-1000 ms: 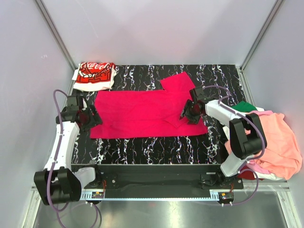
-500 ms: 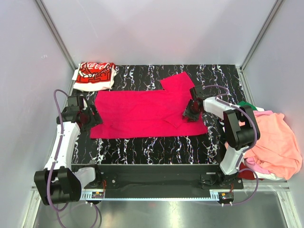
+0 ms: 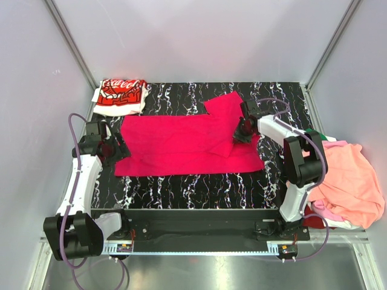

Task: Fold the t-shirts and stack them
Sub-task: Fold the tshirt

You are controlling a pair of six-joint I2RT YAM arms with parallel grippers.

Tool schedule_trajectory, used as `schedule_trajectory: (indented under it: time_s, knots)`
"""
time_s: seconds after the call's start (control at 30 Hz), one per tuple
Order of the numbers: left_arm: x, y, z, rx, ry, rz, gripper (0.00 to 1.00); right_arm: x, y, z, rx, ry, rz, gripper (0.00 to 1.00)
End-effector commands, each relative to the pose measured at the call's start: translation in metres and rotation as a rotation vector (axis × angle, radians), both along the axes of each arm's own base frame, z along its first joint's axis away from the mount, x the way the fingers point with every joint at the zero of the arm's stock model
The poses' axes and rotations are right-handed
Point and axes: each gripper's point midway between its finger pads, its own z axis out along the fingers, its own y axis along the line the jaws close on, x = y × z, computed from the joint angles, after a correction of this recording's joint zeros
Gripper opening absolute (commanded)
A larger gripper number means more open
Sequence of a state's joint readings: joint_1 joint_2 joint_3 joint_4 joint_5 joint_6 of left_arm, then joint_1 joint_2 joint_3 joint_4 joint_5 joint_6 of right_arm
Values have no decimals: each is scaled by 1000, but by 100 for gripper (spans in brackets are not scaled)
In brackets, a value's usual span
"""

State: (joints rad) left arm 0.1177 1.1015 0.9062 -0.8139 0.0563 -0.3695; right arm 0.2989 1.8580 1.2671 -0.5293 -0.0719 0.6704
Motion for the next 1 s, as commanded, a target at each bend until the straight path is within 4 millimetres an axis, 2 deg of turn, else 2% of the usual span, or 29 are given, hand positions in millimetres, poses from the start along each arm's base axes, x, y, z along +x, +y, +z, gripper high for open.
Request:
schedule_trajectory:
  time_s: [0.0,0.03,0.07,0.1,0.13,0.17,0.2,0.23,0.27,0.3,0.33,0.37,0.4,0.43,0.47,0.53,0.57,0.6,0.63,0.67,0.7,0.73,0.77,0.83,0.87,0.97]
  knots:
    - [7,-3,4,-4,-40,-22,71,28,9,21,18,-32,6,0]
    - [7,-3,4,-2,-42,-23,71,34,10,22,13,-29,4,0]
    - [7,-2,4,-1,-41,-22,71,39,11,6,-3,14,6,0]
    - [7,-3,4,-3,-43,-24,71,55,16,20,-3,1,13,2]
    - [7,-3,3,-2,-38,-23,71,62,17,19,-12,15,17,8]
    - [7,-3,4,-3,-41,-24,71,65,18,-3,-31,72,22,19]
    - [7,-3,4,-4,-43,-25,71,81,24,12,-20,49,32,31]
    - [7,-3,4,-3,-43,-26,71,87,30,12,-1,51,44,41]
    - [7,-3,5,-4,-44,-27,71,90,32,0,-4,78,49,59]
    - [7,-3,5,-5,-48,-25,71,100,36,12,6,52,50,67]
    - [7,-3,5,-4,-47,-26,71,105,36,13,4,43,54,70]
    - [7,-3,6,-2,-49,-24,71,108,36,11,0,40,55,71]
    - [7,-2,6,-1,-49,-21,71,114,34,19,-5,22,51,72]
    - [7,-3,6,-1,-49,-23,71,115,32,21,-16,15,55,72]
    - [7,-3,6,-1,-52,-23,71,116,31,33,-13,-11,58,72]
    - [7,-2,6,-1,-52,-20,71,114,23,37,-36,-35,46,73]
    - [7,-3,6,-1,-52,-22,71,112,20,55,-31,-74,45,73]
    - [7,-2,5,-1,-48,-21,71,105,15,48,-38,-68,43,72]
    - [7,-2,4,-2,-45,-18,71,103,5,50,-52,-78,30,73]
    - [7,-2,3,-1,-41,-17,71,99,2,68,-49,-115,27,72]
    - [8,-2,3,-3,-39,-19,71,90,-6,59,-60,-102,21,73]
    - [8,-1,2,-1,-34,-16,71,86,-15,61,-71,-106,10,73]
    - [8,-1,0,-2,-22,-14,70,71,-21,65,-76,-104,5,73]
    - [8,1,-4,6,2,-5,70,58,-26,71,-77,-121,5,73]
    - [7,1,-5,8,10,2,70,40,-29,70,-74,-112,6,73]
    - [13,5,-8,19,24,19,70,31,-37,71,-83,-136,4,73]
